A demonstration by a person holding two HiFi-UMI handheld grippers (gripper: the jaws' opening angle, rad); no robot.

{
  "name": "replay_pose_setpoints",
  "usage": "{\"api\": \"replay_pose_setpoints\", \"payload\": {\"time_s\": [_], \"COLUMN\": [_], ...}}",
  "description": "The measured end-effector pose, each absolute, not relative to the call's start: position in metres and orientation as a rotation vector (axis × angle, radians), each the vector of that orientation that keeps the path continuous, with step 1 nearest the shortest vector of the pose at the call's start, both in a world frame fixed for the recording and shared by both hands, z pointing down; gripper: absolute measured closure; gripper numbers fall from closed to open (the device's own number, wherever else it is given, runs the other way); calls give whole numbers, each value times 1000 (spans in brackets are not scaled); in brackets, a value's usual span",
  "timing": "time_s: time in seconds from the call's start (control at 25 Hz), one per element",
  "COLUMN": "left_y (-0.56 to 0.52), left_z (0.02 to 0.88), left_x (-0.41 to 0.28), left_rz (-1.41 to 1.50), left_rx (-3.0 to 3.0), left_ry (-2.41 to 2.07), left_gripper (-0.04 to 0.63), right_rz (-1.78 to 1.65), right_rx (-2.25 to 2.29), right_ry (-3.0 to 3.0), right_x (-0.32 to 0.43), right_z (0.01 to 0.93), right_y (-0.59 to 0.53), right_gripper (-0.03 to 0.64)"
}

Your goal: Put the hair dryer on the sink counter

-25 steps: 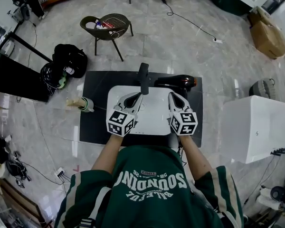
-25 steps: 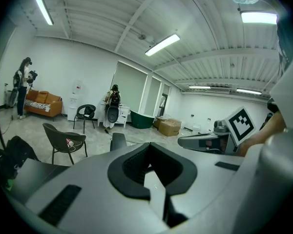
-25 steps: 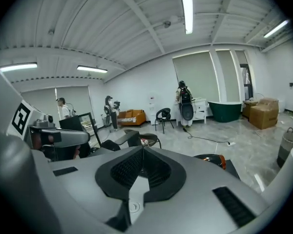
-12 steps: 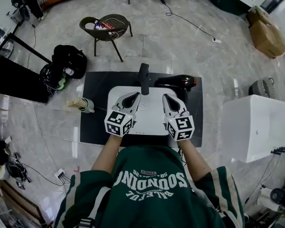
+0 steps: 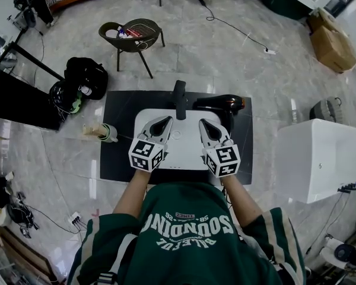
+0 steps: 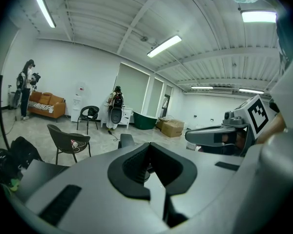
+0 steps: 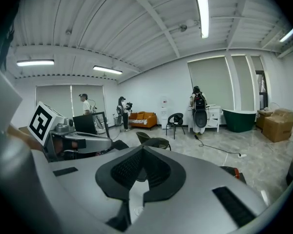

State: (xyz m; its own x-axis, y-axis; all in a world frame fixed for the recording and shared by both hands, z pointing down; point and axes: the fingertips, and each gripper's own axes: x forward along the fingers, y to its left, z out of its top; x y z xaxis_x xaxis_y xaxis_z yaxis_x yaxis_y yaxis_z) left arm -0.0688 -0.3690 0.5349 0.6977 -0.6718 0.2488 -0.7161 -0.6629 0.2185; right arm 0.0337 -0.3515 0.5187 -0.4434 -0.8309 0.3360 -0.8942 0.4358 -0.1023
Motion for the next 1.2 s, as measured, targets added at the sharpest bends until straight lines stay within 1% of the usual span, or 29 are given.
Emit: {"api": "replay_pose_setpoints", "payload": {"time_s": [1.2], "left_y": [-369], "left_z": [546], "left_x": [-60], "left_rz": [224], "left_rx": [2591], "left_ry": [-1078], "left_gripper": [583], "right_rz": [394], "right_rx": [1522], "right_ry": [-2384], "right_x": [46], "right_z": [529], "right_y": [-352], "right_gripper": [575]}}
